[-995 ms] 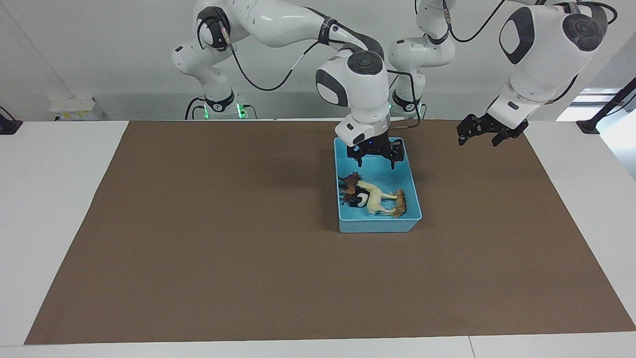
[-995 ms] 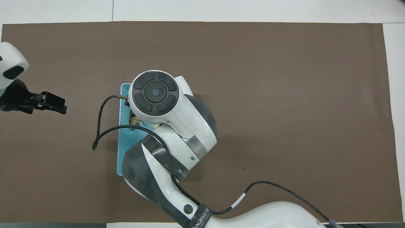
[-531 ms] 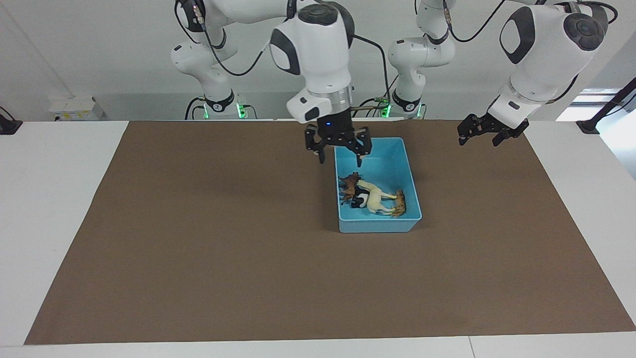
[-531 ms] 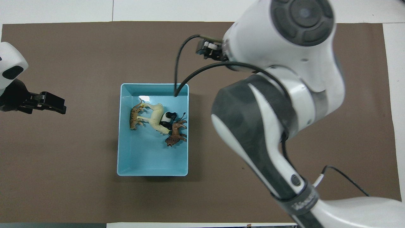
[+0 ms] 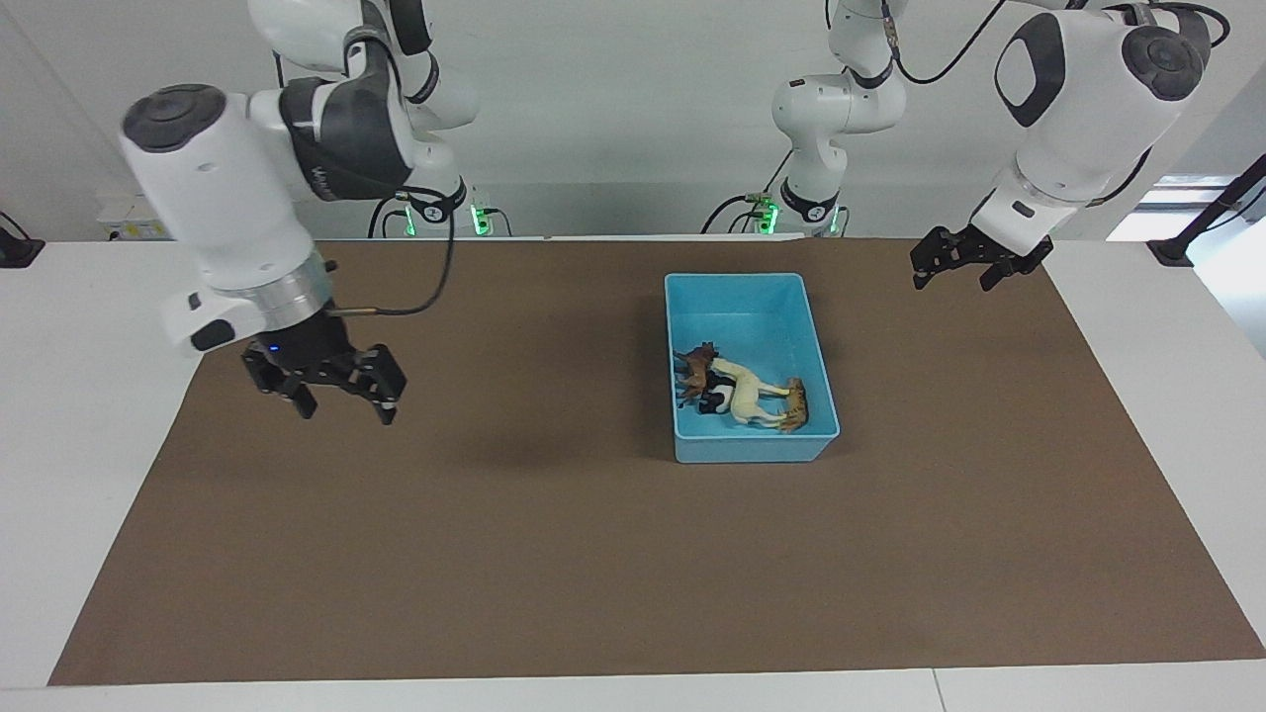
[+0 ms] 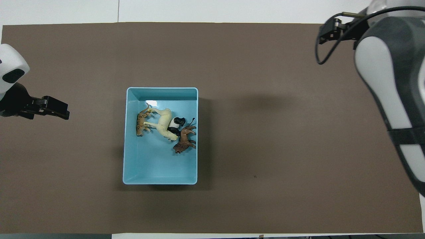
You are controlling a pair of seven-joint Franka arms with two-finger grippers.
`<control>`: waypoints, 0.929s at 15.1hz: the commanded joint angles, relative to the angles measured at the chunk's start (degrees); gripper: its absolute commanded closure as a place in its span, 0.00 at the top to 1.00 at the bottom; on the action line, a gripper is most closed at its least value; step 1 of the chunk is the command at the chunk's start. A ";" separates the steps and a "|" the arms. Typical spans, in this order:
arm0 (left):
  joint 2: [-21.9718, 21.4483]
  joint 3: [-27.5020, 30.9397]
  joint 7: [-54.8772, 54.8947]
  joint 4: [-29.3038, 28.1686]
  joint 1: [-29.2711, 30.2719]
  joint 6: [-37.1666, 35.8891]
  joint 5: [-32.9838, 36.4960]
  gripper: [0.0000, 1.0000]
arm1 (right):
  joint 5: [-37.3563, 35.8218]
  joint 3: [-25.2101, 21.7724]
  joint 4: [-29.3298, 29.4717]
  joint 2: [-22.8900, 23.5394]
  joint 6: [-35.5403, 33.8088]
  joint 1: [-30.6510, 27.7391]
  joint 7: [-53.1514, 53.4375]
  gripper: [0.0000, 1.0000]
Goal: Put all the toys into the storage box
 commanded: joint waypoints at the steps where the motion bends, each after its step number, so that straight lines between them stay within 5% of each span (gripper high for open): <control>1: -0.88 0.33 0.43 -0.58 -0.16 -0.32 0.93 1.00 | -1.61 0.53 -2.11 -4.98 -6.64 -3.68 -7.67 1.00; 4: -0.88 0.42 0.43 -0.58 -0.16 -0.32 0.93 1.00 | -2.85 0.01 -4.55 -10.86 -12.45 -4.05 -9.98 1.00; 8: -0.88 0.33 0.43 -0.58 -0.16 -0.32 0.93 1.00 | -3.11 0.18 -17.65 -22.82 -12.98 -5.45 -10.24 1.00; 11: -0.97 0.33 0.43 -0.58 -0.16 -0.32 0.93 1.00 | -4.77 0.27 -19.76 -23.80 -15.19 -5.45 -11.74 1.00; 14: -0.88 0.33 0.43 -0.58 -0.16 -0.32 0.93 1.00 | -4.96 0.18 -23.64 -25.12 -10.36 -5.54 -12.88 1.00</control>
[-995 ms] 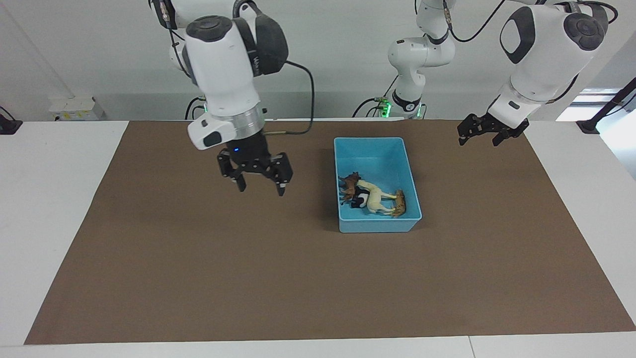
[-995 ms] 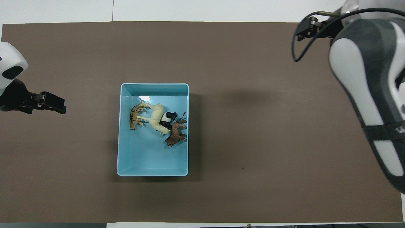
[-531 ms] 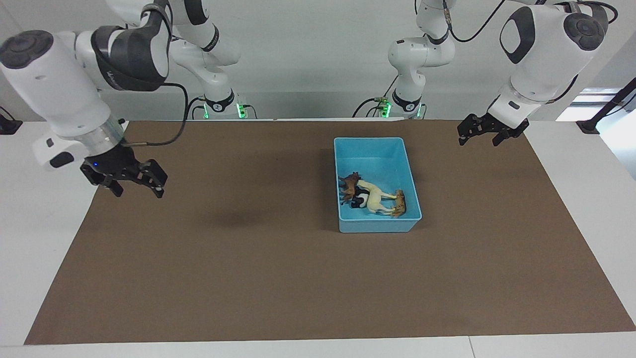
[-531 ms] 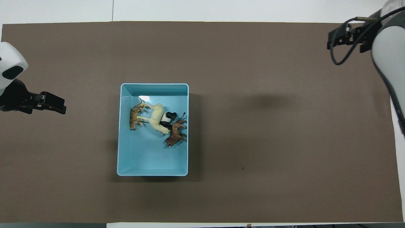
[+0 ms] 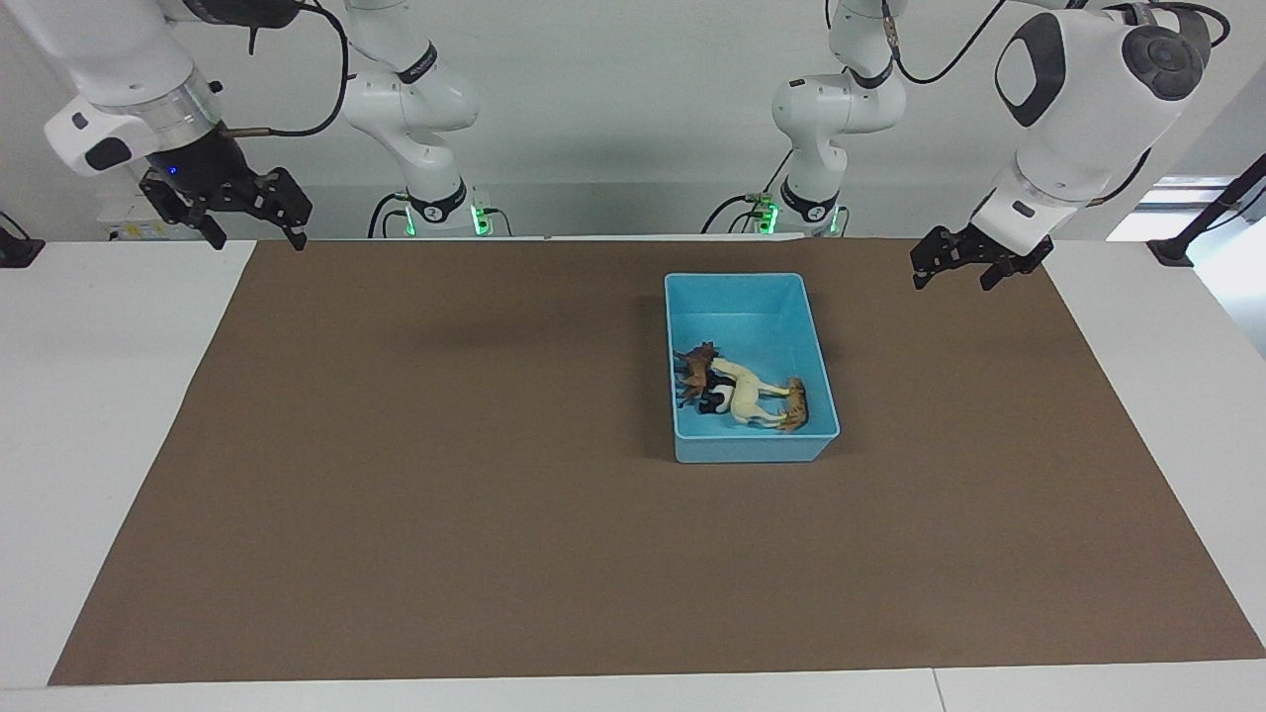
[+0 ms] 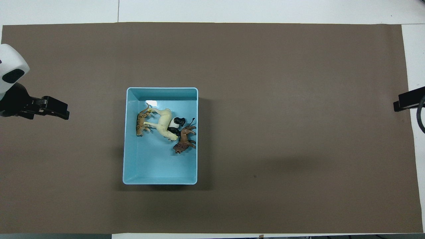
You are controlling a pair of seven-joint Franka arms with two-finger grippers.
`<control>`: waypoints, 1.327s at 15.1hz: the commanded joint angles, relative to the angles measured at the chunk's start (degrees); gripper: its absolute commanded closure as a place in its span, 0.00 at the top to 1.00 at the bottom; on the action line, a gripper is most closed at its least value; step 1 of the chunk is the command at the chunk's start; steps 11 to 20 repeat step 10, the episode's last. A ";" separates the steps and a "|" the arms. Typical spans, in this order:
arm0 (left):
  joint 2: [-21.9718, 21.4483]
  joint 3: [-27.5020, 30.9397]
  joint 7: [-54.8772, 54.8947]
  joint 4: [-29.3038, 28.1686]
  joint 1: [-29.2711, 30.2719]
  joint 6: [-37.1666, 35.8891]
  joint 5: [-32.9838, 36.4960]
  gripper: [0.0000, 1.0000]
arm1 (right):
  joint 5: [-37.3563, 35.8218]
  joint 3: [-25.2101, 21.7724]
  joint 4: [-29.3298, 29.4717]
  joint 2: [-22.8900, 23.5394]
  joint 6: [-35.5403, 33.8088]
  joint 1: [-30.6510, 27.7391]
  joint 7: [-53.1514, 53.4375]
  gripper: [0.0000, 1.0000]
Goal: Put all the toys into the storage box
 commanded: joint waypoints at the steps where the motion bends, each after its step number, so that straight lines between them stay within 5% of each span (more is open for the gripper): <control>1: -0.87 0.32 0.43 -0.58 -0.16 -0.32 0.93 1.00 | -1.00 0.51 -4.40 -1.86 3.44 -0.82 -1.95 1.00; 20: -0.96 0.32 0.43 -0.58 -0.16 -0.32 0.93 1.00 | -2.41 0.59 -2.56 -1.95 1.50 -1.43 -2.13 1.00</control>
